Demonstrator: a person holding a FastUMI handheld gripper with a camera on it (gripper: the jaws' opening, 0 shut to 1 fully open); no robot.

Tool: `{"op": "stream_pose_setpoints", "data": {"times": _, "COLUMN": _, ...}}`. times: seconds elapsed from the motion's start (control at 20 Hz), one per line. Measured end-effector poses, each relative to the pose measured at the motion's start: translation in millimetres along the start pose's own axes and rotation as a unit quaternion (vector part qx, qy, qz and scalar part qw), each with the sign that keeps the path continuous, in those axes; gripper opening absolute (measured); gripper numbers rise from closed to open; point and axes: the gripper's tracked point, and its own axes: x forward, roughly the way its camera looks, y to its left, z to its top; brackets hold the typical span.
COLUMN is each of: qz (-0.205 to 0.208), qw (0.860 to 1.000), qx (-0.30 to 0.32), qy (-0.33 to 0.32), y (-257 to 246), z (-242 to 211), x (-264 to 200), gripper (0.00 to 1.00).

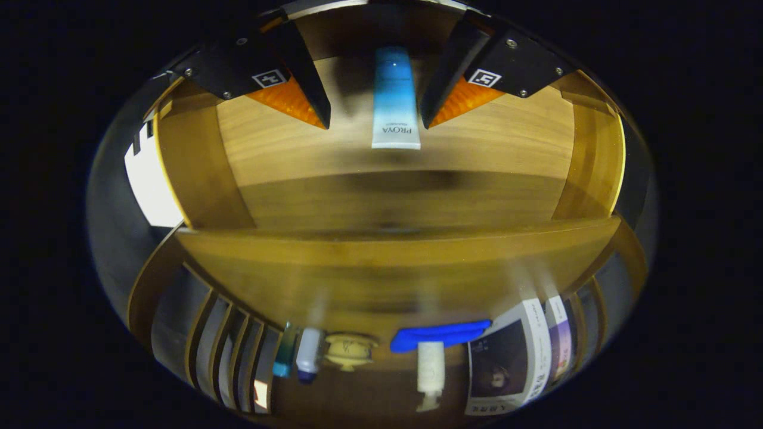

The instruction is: Pull open the drawer, take out the items inside it, and place them on the countertop above the cabinet.

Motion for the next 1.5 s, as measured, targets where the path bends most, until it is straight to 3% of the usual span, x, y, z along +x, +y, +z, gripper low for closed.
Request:
{"op": "stream_pose_setpoints", "data": {"times": 0.1, "qz": 0.015, "qw": 1.000, "qx": 0.007, "qy": 0.022, "y": 9, "z": -3, "x": 6, "gripper": 0.94}}
{"op": "stream_pose_setpoints", "data": {"times": 0.3, "qz": 0.008, "qw": 0.997, "qx": -0.002, "qy": 0.081, "y": 12, "z": -19, "x": 18, "gripper": 0.93}}
{"op": "stream_pose_setpoints", "data": {"times": 0.65, "qz": 0.004, "qw": 0.993, "qx": 0.033, "qy": 0.110, "y": 7, "z": -28, "x": 20, "gripper": 0.89}}
{"op": "stream_pose_setpoints", "data": {"times": 0.75, "qz": -0.001, "qw": 0.995, "qx": 0.039, "qy": 0.095, "y": 9, "z": -22, "x": 22, "gripper": 0.87}}
{"op": "stream_pose_setpoints", "data": {"times": 0.9, "qz": -0.008, "qw": 0.996, "qx": 0.030, "qy": 0.078, "y": 10, "z": -20, "x": 20, "gripper": 0.53}}
{"op": "stream_pose_setpoints", "data": {"times": 1.2, "qz": -0.007, "qw": 1.000, "qx": 0.013, "qy": -0.024, "y": 8, "z": 5, "x": 11, "gripper": 0.49}}
{"op": "stream_pose_setpoints", "data": {"times": 1.5, "qz": -0.007, "qw": 0.992, "qx": -0.010, "qy": -0.126, "y": 12, "z": 28, "x": -23, "gripper": 0.50}}
